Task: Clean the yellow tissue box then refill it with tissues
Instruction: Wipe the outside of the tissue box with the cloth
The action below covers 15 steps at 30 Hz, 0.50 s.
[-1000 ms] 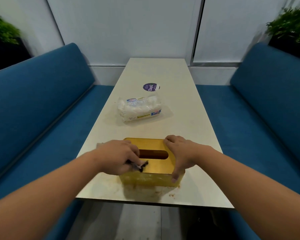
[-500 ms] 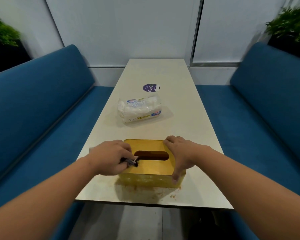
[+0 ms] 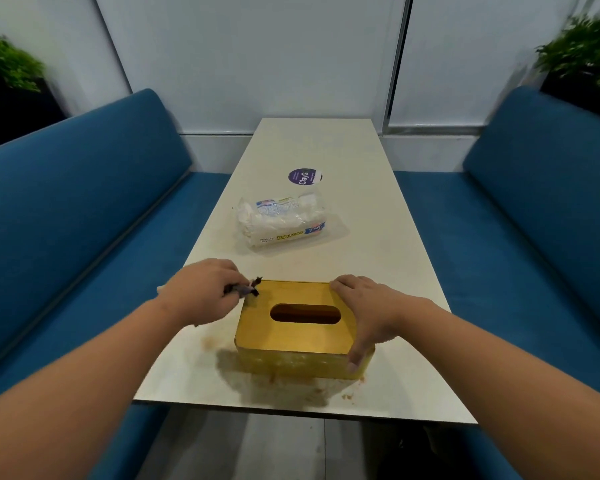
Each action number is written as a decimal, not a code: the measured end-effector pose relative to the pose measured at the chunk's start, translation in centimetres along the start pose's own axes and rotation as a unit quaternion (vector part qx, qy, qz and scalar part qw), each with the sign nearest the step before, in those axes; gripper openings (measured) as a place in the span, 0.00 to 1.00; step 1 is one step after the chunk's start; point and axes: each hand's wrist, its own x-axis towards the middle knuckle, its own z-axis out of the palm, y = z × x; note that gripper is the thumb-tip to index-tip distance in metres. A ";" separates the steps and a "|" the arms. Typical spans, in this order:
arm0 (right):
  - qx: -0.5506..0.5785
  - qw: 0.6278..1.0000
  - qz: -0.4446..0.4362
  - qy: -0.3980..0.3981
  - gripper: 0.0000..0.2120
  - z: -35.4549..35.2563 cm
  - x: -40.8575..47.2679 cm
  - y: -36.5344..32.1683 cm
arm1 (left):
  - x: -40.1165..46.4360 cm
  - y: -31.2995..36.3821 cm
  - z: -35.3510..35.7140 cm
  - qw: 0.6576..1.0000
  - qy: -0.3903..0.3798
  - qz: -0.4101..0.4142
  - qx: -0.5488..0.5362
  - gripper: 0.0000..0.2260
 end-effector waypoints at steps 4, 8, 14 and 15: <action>-0.003 1.000 -0.001 -0.003 0.67 -0.1 0.1 0.0 | 3.3 3.8 1.2 0.999 -0.027 0.032 0.036 0.16; -0.014 1.000 0.002 -0.004 0.68 -0.1 0.3 0.0 | 5.7 8.7 2.0 0.993 -0.025 0.110 0.039 0.16; -0.015 1.000 0.000 -0.009 0.68 -0.2 0.2 0.0 | 4.4 2.8 0.7 0.995 -0.065 0.037 0.063 0.14; -0.017 1.000 0.001 -0.010 0.67 -0.3 0.2 -0.1 | 4.0 2.7 0.8 0.996 -0.059 0.028 0.065 0.14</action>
